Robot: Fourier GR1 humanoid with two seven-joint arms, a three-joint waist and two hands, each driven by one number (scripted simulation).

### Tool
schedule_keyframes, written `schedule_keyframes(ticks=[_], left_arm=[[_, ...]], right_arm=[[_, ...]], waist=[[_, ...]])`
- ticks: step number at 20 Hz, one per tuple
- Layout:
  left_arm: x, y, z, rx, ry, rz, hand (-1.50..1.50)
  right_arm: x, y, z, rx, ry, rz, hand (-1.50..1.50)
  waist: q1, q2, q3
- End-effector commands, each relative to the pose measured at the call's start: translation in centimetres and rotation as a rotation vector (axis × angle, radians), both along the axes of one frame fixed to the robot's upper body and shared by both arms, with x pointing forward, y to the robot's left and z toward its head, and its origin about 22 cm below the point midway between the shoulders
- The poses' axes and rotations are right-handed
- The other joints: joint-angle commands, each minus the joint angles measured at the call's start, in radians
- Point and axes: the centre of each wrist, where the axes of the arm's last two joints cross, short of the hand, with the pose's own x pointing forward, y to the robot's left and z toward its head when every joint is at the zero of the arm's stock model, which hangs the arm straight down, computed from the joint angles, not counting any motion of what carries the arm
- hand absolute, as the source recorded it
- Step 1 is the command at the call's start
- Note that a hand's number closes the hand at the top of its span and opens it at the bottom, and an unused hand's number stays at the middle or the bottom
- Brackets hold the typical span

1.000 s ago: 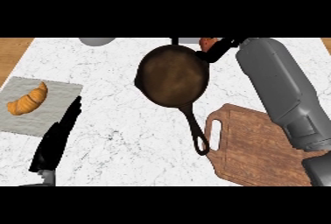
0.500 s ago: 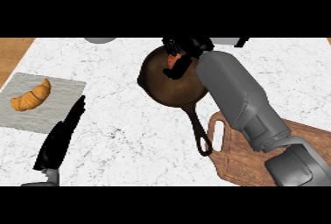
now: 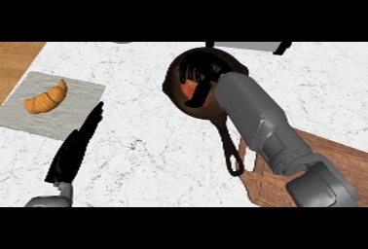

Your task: Pick the sweet potato from the cutting board and place it in the pan

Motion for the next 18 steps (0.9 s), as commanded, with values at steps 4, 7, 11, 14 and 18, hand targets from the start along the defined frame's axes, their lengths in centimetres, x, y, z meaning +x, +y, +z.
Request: schedule_keyframes(ticks=[4,7,11,14,18], left_arm=[[0.2,-0.6,0.8,0.001,-0.002,-0.012,0.0],[-0.1,0.1,0.1,0.002,-0.003,-0.013,0.0],[0.9,-0.6,0.7,0.011,0.009,-0.01,0.0],[-0.2,0.2,0.0,-0.002,0.006,0.016,0.0],[-0.4,0.5,-0.2,-0.011,-0.002,0.032,0.0]], right_arm=[[-0.1,-0.6,-1.0,0.265,0.182,-0.069,-1.5],[-0.1,-0.9,-1.0,0.413,0.091,-0.106,-1.5],[0.2,-0.7,-0.1,0.562,0.043,-0.224,-1.5],[0.7,-0.9,1.2,0.638,0.025,-0.329,-1.5],[1.3,-4.8,0.7,0.701,0.013,-0.464,-1.5]], waist=[[0.015,-0.001,0.002],[0.01,-0.001,0.002],[-0.001,-0.002,0.002],[-0.014,0.004,0.001],[-0.037,0.001,0.001]])
